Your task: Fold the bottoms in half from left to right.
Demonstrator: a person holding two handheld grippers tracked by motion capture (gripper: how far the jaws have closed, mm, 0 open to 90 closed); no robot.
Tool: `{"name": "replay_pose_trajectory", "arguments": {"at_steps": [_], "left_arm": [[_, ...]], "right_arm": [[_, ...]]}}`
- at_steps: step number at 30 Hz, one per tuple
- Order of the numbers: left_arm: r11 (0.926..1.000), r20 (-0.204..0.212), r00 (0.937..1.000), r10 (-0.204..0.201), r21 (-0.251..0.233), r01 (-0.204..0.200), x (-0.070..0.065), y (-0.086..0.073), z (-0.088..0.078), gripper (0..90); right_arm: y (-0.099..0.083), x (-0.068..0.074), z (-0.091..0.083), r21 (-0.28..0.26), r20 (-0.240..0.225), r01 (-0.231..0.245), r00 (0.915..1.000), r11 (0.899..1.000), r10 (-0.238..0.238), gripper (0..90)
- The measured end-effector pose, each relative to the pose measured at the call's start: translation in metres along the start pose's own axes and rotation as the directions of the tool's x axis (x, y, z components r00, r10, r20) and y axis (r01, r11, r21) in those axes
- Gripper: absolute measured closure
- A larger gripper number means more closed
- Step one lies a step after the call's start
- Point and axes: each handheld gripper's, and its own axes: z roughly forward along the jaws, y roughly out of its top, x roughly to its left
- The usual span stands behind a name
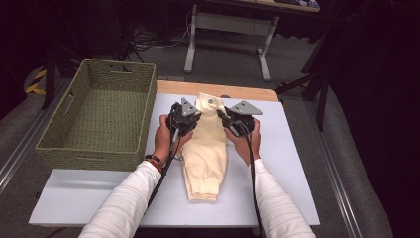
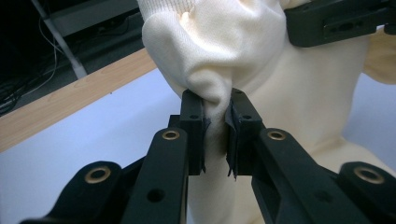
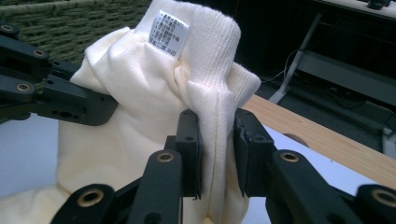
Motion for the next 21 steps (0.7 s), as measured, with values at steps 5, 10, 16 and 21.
{"name": "replay_pose_trajectory", "arguments": {"at_steps": [5, 10, 16, 21], "left_arm": [[0.9998, 0.006, 0.9998, 0.021, -0.006, -0.021, -0.006, -0.003, -0.010, 79.0], [0.9994, 0.021, 0.9993, 0.033, -0.009, -0.032, -0.011, -0.008, -0.015, 78.9], [0.9977, 0.039, 0.9970, 0.066, -0.014, -0.066, -0.018, -0.015, -0.023, 78.7], [0.9961, 0.067, 0.9940, 0.087, -0.020, -0.085, -0.025, -0.024, -0.031, 78.4]], "right_arm": [[-0.004, 0.005, -0.011, -0.019, -0.025, 0.011, 0.9996, 1.000, -0.011, 73.3], [-0.009, 0.008, -0.019, -0.025, -0.046, 0.014, 0.9988, 1.000, -0.015, 73.1], [-0.018, 0.013, -0.029, -0.035, -0.078, -0.005, 0.9970, 0.999, 0.003, 73.0], [-0.026, 0.017, -0.037, -0.032, -0.108, 0.007, 0.9941, 0.999, -0.010, 72.5]]}}
